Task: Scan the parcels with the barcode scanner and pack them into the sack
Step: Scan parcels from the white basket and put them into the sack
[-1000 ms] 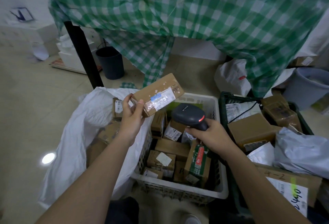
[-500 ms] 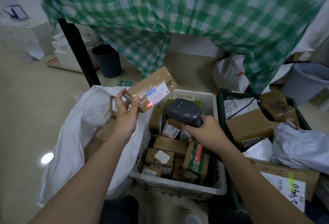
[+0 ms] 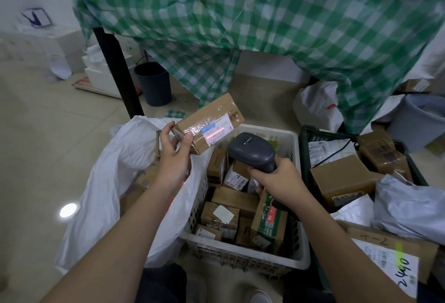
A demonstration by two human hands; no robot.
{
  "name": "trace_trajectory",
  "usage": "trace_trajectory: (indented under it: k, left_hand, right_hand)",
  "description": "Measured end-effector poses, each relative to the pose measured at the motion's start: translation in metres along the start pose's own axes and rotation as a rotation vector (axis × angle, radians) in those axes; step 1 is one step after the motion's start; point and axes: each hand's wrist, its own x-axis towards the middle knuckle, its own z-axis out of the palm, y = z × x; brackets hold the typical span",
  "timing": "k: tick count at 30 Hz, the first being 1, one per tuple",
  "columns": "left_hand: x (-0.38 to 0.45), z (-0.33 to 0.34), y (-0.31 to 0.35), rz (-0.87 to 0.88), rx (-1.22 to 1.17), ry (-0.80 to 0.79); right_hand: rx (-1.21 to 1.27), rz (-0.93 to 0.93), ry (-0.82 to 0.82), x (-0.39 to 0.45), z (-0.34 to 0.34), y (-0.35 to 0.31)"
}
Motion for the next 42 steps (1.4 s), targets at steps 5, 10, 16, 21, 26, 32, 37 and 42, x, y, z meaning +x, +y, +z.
trace_trajectory:
  k: [5,10,16,21,26,32,37,42]
  left_hand:
    - [-0.004,-0.018,0.005,-0.001,-0.001,0.041]
    - [-0.013,-0.054,0.022,0.027,0.006,0.246]
    - [-0.015,-0.118,0.015,0.021,0.126,0.483]
    - [-0.006,-0.152,-0.013,-0.155,0.276,0.428]
    - [0.021,-0.137,-0.038,-0.186,0.447,0.189]
    - [0.078,-0.128,-0.141,-0.233,0.767,-0.242]
    - [0.034,-0.085,-0.031,-0.177,0.446,-0.048]
    - [0.017,-0.056,-0.015,0.01,0.557,-0.019]
  right_hand:
    - [0.079,-0.052,-0.001,0.001,0.014,-0.009]
    - [0.006,-0.075,0.108,0.015,0.041,-0.011]
    - [-0.121,-0.04,0.126,0.03,0.077,-0.006]
    - [-0.167,-0.003,0.131,0.047,0.092,-0.001]
    - [-0.101,0.0,0.179,0.057,0.087,-0.001]
    - [-0.123,0.021,0.19,0.053,0.068,0.0]
    - [-0.132,0.028,0.19,0.049,0.05,0.011]
    - [-0.124,0.089,0.228,0.026,0.019,0.017]
